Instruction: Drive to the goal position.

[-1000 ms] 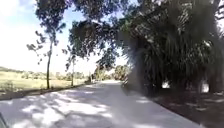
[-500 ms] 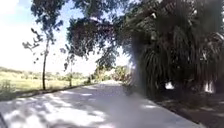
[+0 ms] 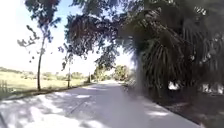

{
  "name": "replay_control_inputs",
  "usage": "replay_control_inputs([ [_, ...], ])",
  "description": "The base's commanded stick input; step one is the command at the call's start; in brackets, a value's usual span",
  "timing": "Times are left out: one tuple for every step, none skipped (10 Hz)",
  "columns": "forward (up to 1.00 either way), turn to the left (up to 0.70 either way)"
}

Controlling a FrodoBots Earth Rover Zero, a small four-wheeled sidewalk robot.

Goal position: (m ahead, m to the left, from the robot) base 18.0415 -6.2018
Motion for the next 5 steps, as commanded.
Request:
replay_control_inputs([
  [0.7,0.0],
  [0.7,0.0],
  [0.7,0.0],
  [0.7,0.0],
  [0.7,0.0],
])
